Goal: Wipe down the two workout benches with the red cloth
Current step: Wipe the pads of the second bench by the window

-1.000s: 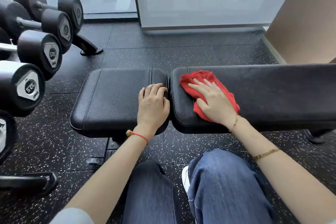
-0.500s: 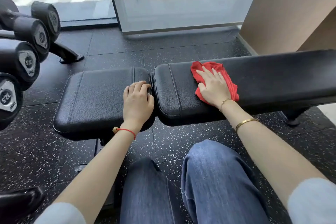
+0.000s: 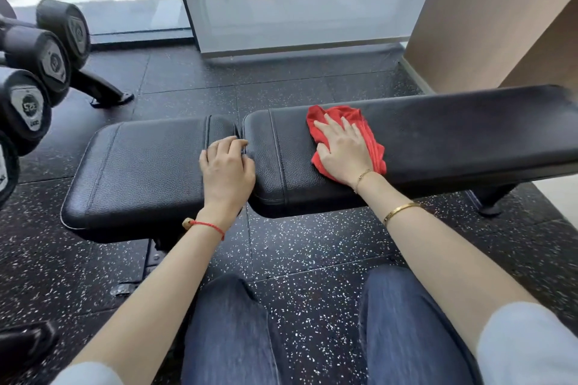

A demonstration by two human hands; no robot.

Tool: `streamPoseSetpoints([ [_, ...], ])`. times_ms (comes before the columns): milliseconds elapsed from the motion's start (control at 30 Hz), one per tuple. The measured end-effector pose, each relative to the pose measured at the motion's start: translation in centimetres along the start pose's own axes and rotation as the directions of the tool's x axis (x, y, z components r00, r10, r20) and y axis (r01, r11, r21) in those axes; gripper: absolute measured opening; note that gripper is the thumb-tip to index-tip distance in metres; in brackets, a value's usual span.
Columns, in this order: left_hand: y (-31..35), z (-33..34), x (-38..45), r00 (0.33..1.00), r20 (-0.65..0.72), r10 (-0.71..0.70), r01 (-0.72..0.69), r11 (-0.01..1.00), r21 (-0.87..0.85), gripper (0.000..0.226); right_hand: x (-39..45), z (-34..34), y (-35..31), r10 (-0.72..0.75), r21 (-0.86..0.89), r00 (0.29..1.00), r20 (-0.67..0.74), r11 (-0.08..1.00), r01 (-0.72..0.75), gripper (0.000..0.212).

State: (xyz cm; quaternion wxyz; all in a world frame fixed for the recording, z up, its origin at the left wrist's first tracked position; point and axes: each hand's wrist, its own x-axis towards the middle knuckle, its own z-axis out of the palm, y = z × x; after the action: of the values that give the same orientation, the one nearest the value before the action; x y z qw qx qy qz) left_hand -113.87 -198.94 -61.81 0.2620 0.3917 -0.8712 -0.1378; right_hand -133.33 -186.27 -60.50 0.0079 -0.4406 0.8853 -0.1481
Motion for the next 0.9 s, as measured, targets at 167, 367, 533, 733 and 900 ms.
streamPoseSetpoints([
  [167, 7.9, 2.9, -0.3, 0.998, 0.032, 0.062, -0.062, 0.998, 0.000, 0.039, 0.1, -0.2, 0.7, -0.078, 0.037, 0.997, 0.024, 0.996, 0.077, 0.056],
  [367, 12.9, 6.8, -0.4, 0.998, 0.062, -0.019, 0.019, 1.000, 0.012, 0.038, -1.4, -1.6, 6.9, -0.202, 0.081, 0.979, 0.019, 0.977, 0.200, 0.054],
  [533, 13.6, 8.4, -0.9, 1.000, 0.005, -0.021, 0.021, 0.996, 0.088, 0.032, 0.2, -3.4, 13.9, -0.056, 0.070, 0.998, -0.020, 0.996, 0.057, 0.054],
  [733, 14.2, 8.4, -0.9, 0.999, -0.024, -0.043, 0.045, 0.994, 0.101, 0.029, 3.6, -3.6, 12.0, -0.049, 0.044, 0.996, 0.080, 0.998, 0.046, 0.055],
  [900, 13.9, 8.6, -0.8, 0.998, -0.055, -0.035, 0.040, 0.995, 0.090, 0.029, 0.2, -2.9, 10.1, -0.307, 0.092, 0.947, 0.099, 0.950, 0.298, 0.054],
])
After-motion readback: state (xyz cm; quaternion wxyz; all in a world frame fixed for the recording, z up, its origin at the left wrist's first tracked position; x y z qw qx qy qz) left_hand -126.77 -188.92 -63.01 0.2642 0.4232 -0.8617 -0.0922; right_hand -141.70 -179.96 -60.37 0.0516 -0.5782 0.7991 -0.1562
